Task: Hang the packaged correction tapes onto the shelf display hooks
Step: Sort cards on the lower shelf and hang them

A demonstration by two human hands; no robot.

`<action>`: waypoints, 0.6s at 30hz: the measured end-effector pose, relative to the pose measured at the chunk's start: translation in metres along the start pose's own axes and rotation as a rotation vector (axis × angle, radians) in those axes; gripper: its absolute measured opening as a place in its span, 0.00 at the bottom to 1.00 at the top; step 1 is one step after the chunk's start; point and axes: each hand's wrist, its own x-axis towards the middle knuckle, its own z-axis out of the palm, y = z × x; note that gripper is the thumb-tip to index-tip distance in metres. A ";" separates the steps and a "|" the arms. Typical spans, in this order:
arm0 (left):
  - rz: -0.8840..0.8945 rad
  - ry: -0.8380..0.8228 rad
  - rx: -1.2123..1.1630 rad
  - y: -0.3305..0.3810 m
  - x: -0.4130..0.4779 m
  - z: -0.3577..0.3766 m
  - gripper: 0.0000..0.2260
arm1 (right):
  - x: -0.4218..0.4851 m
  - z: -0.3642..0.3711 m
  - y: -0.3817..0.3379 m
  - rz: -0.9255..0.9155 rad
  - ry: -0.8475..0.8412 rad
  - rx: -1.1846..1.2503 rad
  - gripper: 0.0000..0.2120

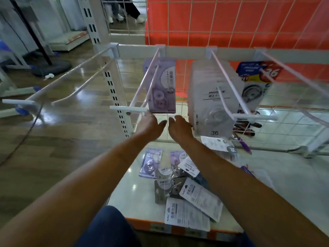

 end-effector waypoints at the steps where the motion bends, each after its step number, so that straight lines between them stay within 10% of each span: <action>1: -0.032 -0.036 0.032 -0.003 -0.005 0.009 0.26 | -0.007 0.008 0.017 0.031 -0.039 -0.047 0.19; 12: 0.202 -0.532 0.492 -0.027 -0.082 0.143 0.26 | -0.099 0.062 0.175 0.206 -0.062 -0.225 0.14; 18: 0.196 -0.738 0.565 -0.028 -0.118 0.186 0.22 | -0.121 0.091 0.211 0.165 -0.189 -0.295 0.28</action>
